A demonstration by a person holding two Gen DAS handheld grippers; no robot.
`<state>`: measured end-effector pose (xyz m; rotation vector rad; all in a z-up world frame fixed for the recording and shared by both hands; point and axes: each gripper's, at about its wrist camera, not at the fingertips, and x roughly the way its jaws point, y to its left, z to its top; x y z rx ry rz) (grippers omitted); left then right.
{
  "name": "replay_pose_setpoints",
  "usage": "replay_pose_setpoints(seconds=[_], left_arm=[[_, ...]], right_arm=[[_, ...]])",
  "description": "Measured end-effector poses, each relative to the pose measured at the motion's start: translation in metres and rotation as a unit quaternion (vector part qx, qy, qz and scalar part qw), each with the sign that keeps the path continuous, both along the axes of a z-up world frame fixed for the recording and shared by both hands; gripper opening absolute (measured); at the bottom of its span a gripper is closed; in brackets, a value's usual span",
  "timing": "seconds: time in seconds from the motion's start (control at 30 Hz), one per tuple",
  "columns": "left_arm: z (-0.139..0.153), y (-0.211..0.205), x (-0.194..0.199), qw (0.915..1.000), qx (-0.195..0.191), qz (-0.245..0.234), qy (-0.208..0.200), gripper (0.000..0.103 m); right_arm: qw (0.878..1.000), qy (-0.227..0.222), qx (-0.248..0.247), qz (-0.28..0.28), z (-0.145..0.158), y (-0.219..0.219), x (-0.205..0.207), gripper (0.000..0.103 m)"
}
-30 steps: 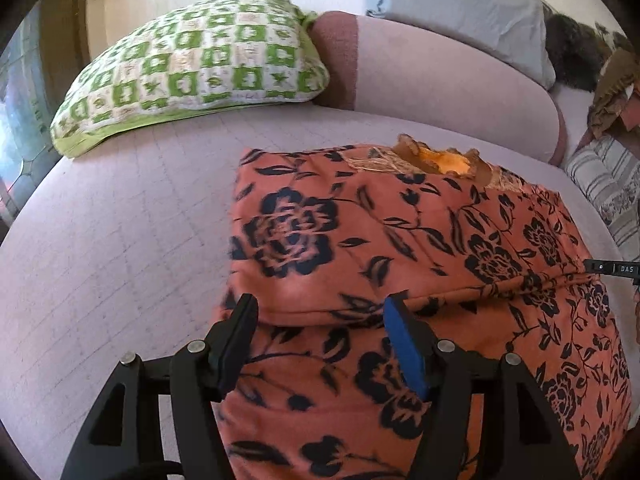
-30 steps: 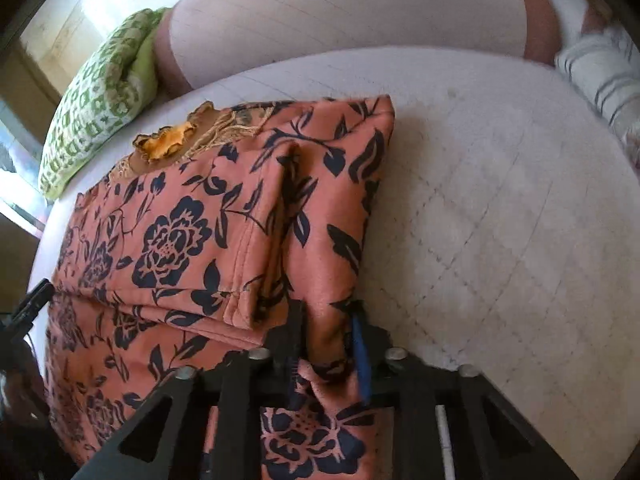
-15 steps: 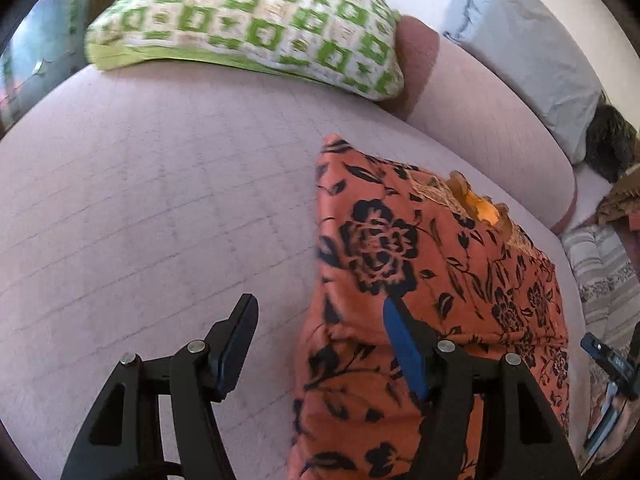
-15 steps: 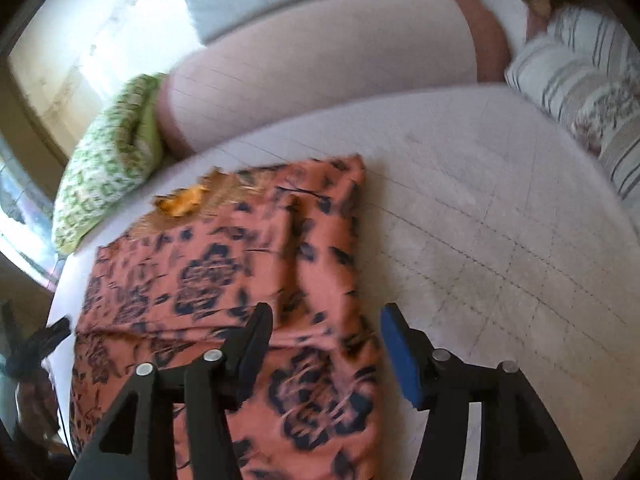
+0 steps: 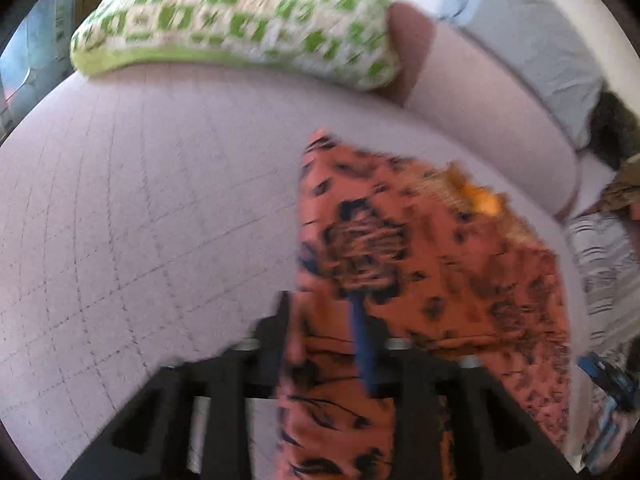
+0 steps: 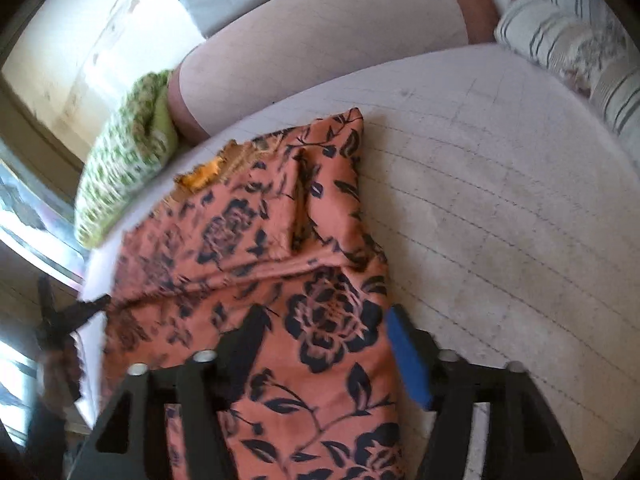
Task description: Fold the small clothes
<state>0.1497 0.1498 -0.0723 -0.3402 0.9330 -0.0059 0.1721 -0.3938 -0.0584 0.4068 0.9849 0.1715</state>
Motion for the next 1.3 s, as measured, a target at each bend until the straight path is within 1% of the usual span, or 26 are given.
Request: replay_pose_setpoints(seconds=[0.03,0.07,0.13,0.2,0.23,0.27,0.3,0.37,0.4,0.43,0.47,0.5,0.53,0.63,0.73,0.87,0.93,0.97,1.0,1.03,1.07,1.13,1.2,1.23,1.27,1.3], left_arm=[[0.004,-0.004,-0.006,0.9999,-0.001,-0.005,-0.015,0.064],[0.007,-0.009,-0.011,0.9994,0.004,-0.012,-0.031,0.068],[0.000,-0.017,-0.011,0.9993,0.023,-0.021,-0.022,0.068],[-0.024,-0.017,-0.004,0.9990,0.016,-0.028,0.030,0.059],[-0.032,-0.016,-0.004,0.9983,0.035,-0.024,0.038,0.043],[-0.030,-0.016,-0.006,0.9979,0.052,-0.022,0.032,0.034],[-0.025,-0.013,-0.009,0.9981,0.047,-0.019,0.034,0.034],[-0.012,-0.006,-0.020,0.9996,0.007,-0.013,0.024,0.036],[-0.005,-0.003,-0.031,0.9999,-0.006,-0.008,0.013,0.040],[0.001,-0.002,-0.044,0.9999,-0.011,-0.006,0.005,0.058],[0.007,-0.002,-0.060,0.9999,-0.013,-0.006,-0.003,0.070],[0.012,-0.003,-0.080,0.9998,-0.012,-0.009,-0.009,0.070],[0.014,-0.005,-0.100,0.9998,-0.013,-0.015,-0.011,0.070],[0.011,-0.004,-0.159,0.9996,-0.018,-0.021,0.001,0.070],[-0.003,-0.013,-0.205,0.9989,-0.026,-0.025,0.028,0.070],[-0.028,-0.029,-0.235,0.9970,-0.034,-0.030,0.063,0.070],[-0.034,-0.035,-0.246,0.9974,-0.015,-0.028,0.065,0.070],[-0.034,-0.038,-0.248,0.9974,-0.006,-0.032,0.065,0.070],[-0.033,-0.041,-0.247,0.9969,-0.001,-0.039,0.068,0.069],[-0.032,-0.041,-0.248,0.9968,0.004,-0.037,0.071,0.047],[-0.032,-0.040,-0.249,0.9964,0.007,-0.032,0.079,0.016],[-0.033,-0.033,-0.254,0.9958,-0.009,-0.023,0.089,0.014],[-0.032,-0.027,-0.261,0.9960,-0.016,-0.016,0.087,0.031],[-0.032,-0.024,-0.264,0.9961,-0.022,-0.014,0.084,0.063],[-0.030,-0.020,-0.268,0.9968,-0.020,-0.003,0.078,0.080],[-0.027,-0.017,-0.273,0.9977,-0.011,0.017,0.064,0.080]], right_arm=[[1.000,-0.002,0.006,-0.006,0.001,-0.003,0.004,0.071],[1.000,-0.005,0.002,-0.015,0.001,-0.007,0.011,0.071],[1.000,-0.004,0.003,-0.030,-0.001,-0.012,0.022,0.071],[0.999,0.026,0.005,-0.032,-0.022,-0.018,0.045,0.067],[0.998,0.046,0.014,-0.031,-0.033,-0.020,0.052,0.061],[0.997,0.067,0.008,-0.039,-0.044,-0.024,0.059,0.045],[0.997,0.066,0.014,-0.047,-0.043,-0.030,0.060,0.040],[0.996,0.053,0.034,-0.063,-0.030,-0.037,0.053,0.039],[0.997,0.042,0.030,-0.061,-0.023,-0.039,0.046,0.042],[0.997,0.037,0.044,-0.055,-0.018,-0.043,0.038,0.050],[0.996,0.038,0.059,-0.052,-0.016,-0.046,0.025,0.070],[0.996,0.043,0.055,-0.053,-0.015,-0.049,0.010,0.074],[0.996,0.049,0.046,-0.052,-0.014,-0.050,-0.001,0.074],[0.996,0.080,0.032,0.008,-0.017,-0.045,-0.067,0.074],[0.994,0.096,0.028,0.033,-0.023,-0.042,-0.120,0.074],[0.990,0.126,0.038,0.049,-0.041,-0.038,-0.170,0.072],[0.988,0.142,0.026,0.060,-0.051,-0.030,-0.182,0.062],[0.988,0.145,0.024,0.054,-0.053,-0.028,-0.187,0.053],[0.988,0.144,0.024,0.051,-0.051,-0.028,-0.188,0.030],[0.988,0.145,0.018,0.047,-0.052,-0.028,-0.190,0.020],[0.988,0.149,0.010,0.038,-0.054,-0.029,-0.192,0.016],[0.987,0.156,0.012,0.035,-0.058,-0.029,-0.192,0.016],[0.988,0.150,0.018,0.036,-0.056,-0.030,-0.193,0.019],[0.988,0.146,0.024,0.035,-0.055,-0.031,-0.195,0.020],[0.989,0.142,0.026,0.036,-0.054,-0.031,-0.197,0.022],[0.989,0.139,0.027,0.037,-0.053,-0.030,-0.197,0.035]])
